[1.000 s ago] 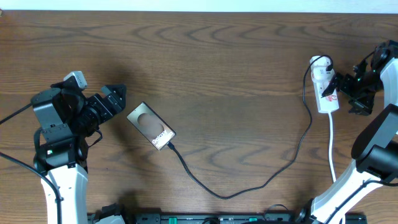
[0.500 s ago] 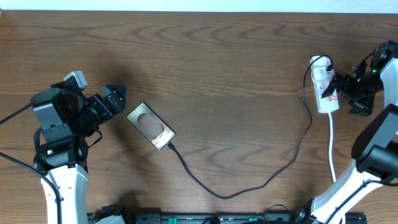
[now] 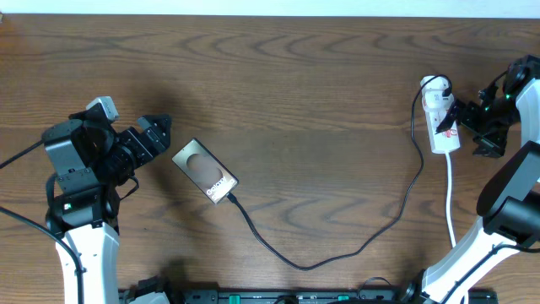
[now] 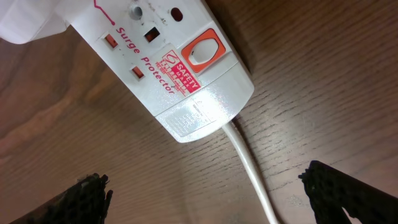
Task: Plug charger to phone and switch on socket
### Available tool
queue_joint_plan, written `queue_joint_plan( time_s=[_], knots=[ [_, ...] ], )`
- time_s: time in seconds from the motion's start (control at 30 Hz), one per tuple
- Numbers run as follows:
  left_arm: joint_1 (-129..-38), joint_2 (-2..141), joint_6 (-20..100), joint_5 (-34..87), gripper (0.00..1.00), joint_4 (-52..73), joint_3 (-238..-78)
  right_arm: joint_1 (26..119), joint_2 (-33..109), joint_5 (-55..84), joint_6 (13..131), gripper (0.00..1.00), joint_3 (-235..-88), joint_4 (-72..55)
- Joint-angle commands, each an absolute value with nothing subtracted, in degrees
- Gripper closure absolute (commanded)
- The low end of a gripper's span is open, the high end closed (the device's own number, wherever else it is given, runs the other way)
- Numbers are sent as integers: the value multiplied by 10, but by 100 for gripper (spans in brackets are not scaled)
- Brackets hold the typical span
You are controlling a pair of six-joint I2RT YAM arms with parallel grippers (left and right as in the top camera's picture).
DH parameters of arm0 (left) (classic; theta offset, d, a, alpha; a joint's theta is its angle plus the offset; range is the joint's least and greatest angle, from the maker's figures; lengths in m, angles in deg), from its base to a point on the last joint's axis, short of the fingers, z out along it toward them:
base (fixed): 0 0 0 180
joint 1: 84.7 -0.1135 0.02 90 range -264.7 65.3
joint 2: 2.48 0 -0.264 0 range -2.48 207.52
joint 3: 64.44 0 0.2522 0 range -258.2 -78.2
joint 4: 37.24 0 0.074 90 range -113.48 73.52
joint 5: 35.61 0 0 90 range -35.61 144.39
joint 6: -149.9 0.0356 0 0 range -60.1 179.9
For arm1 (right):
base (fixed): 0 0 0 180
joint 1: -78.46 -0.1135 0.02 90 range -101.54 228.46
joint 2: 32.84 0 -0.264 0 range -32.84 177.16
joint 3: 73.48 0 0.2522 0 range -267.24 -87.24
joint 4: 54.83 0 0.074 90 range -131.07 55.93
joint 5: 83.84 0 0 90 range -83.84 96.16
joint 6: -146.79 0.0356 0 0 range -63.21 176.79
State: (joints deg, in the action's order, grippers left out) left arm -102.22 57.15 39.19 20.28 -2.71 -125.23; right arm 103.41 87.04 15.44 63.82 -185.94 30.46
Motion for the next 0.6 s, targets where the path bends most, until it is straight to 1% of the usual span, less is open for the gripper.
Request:
queue_joint_plan(
  time_s=[0.0, 0.33, 0.57],
  knots=[
    [-1024, 574, 402, 210, 7, -26, -1261, 1031, 859, 151, 634, 1, -1859, 306],
    [-1024, 574, 402, 210, 7, -26, -1261, 1031, 855, 151, 634, 1, -1859, 308],
    [-1024, 574, 402, 210, 7, -26, -1261, 1031, 796, 151, 636, 1, -1859, 307]
  ],
)
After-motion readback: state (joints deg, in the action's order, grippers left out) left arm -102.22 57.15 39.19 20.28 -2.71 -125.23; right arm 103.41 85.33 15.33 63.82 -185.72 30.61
